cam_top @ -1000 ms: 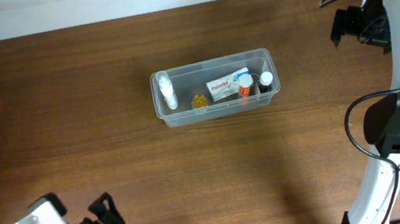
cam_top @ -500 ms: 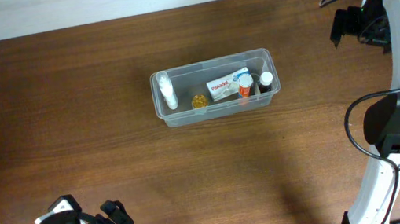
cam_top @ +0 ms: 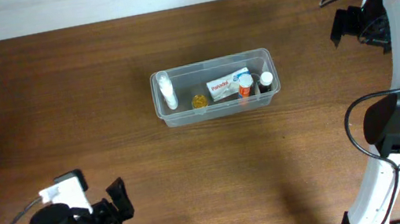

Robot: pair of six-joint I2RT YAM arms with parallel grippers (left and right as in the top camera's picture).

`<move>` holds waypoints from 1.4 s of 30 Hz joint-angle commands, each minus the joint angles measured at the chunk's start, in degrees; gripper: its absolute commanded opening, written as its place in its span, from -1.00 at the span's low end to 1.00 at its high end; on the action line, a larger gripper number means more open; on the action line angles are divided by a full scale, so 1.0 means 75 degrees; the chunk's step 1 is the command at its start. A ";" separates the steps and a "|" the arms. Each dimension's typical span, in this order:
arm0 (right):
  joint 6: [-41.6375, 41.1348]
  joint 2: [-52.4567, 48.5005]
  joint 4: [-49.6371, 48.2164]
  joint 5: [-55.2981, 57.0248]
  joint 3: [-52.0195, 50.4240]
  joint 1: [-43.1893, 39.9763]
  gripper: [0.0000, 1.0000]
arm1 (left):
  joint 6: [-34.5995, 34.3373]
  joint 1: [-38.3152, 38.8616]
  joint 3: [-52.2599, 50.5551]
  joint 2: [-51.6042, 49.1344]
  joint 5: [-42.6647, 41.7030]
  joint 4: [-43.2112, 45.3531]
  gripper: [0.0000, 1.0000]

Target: Pack container

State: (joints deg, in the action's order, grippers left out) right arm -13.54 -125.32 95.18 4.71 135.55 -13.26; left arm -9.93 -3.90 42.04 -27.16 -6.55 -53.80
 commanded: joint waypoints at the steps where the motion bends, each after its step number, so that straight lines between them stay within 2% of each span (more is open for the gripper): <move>1: -0.0061 0.0023 -0.0003 0.0064 0.0000 -0.0044 0.97 | 0.1944 -0.0032 -0.0629 0.0064 -0.1241 0.0799 0.99; 3: -0.0061 0.0023 -0.0003 0.0064 0.0000 -0.0044 0.97 | 0.2276 -0.0032 -0.1081 0.0117 -0.1687 0.1527 0.99; 11: -0.0061 0.0023 -0.0003 0.0064 0.0000 -0.0044 0.97 | 0.2288 -0.0029 -0.2535 0.0382 -0.2588 0.3520 0.99; 23: -0.0061 0.0023 -0.0003 0.0064 0.0000 -0.0044 0.97 | 0.2294 0.0175 -0.3649 0.2101 -0.2702 0.4150 0.99; 29: -0.0061 0.0023 -0.0003 0.0064 0.0000 -0.0044 0.97 | 0.2372 0.0752 -0.4019 0.2436 -0.2702 0.4951 0.99; 36: -0.0061 0.0023 -0.0003 0.0064 0.0000 -0.0044 0.97 | 0.2486 0.0854 -0.4613 0.2728 -0.2827 0.5764 0.99; 42: -0.0061 0.0023 -0.0003 0.0064 0.0000 -0.0044 0.97 | 0.2486 0.0857 -0.4768 0.3293 -0.2894 0.5741 0.99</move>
State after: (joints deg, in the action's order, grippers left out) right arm -13.52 -125.32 95.20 4.71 135.52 -13.26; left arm 7.75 2.24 7.01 -4.89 -26.70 -10.94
